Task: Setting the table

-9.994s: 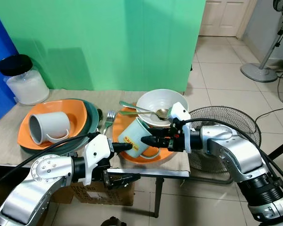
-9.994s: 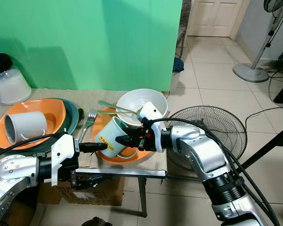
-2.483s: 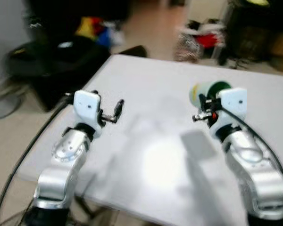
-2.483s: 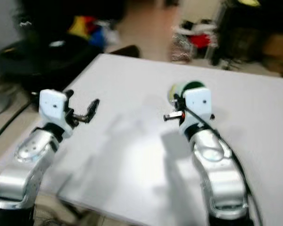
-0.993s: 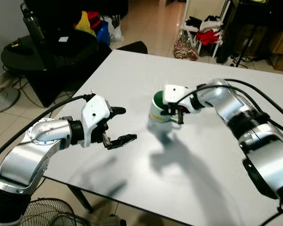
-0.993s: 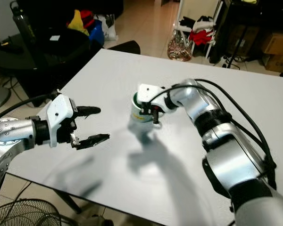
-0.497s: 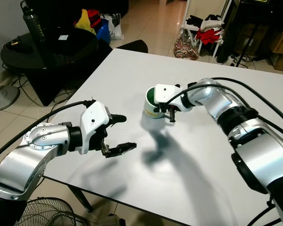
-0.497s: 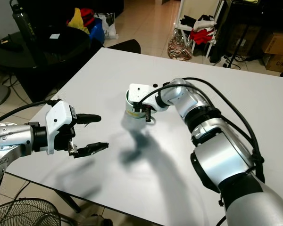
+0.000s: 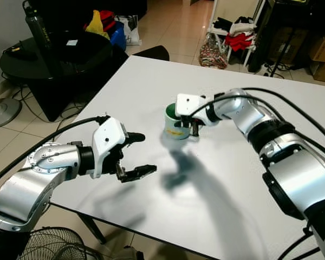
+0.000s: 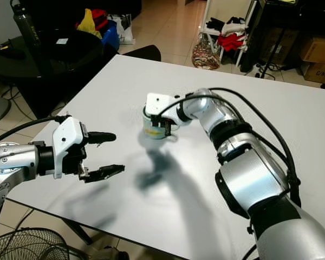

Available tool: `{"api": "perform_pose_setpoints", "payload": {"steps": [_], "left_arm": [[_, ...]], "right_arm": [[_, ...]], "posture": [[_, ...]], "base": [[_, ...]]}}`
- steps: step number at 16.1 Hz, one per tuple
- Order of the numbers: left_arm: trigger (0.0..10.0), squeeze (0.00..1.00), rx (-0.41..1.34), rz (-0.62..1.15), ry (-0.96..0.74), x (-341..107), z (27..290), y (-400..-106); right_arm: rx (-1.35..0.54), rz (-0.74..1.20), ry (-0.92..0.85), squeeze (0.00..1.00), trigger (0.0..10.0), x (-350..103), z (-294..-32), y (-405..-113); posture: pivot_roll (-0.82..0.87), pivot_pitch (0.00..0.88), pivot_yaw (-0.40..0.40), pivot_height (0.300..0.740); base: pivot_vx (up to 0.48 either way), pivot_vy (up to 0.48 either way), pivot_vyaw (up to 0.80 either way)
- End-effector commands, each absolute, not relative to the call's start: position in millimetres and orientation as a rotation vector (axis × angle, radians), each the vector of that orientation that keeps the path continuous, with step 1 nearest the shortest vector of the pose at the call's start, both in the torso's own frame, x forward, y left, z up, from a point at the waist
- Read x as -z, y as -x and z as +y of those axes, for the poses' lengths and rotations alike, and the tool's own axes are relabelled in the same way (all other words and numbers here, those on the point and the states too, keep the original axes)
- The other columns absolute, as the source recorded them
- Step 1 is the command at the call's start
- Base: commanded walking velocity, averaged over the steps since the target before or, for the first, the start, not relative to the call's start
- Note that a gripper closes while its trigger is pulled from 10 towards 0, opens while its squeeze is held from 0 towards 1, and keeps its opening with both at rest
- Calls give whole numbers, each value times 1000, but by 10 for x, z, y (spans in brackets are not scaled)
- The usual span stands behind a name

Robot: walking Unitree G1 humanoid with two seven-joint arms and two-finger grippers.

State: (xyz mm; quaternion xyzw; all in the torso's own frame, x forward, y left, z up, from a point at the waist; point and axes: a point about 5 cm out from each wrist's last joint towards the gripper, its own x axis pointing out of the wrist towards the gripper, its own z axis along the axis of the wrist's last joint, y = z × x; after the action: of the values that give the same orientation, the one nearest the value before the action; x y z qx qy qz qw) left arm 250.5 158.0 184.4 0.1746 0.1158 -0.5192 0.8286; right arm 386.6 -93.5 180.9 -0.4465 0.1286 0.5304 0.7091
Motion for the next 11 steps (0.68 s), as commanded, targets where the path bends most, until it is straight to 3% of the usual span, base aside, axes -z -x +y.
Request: {"api": "perform_pose_setpoints", "payload": {"steps": [1,8,10,11], "left_arm": [[10000,0,1108,243,-391,-1863,1579,-2499],[10000,0,1092,178,-336,-1966,1565,-2538],[10000,0,1070,157,-313,-1977,1561,-2544],[10000,0,1032,142,-274,-1961,1533,-2546]], "right_arm": [[-1166,260,997,1000,10000,-1893,-922,-3891],[-1132,110,938,1000,10000,-2216,-986,-3943],[-1119,46,848,1000,10000,-2359,-1048,-3946],[-1086,-75,714,1000,10000,-2526,-1164,-3886]], "posture": [[66,0,8,740],[56,0,33,740],[46,0,46,740],[34,0,68,740]], "base": [[0,0,0],[0,0,0],[0,0,0],[0,0,0]]}}
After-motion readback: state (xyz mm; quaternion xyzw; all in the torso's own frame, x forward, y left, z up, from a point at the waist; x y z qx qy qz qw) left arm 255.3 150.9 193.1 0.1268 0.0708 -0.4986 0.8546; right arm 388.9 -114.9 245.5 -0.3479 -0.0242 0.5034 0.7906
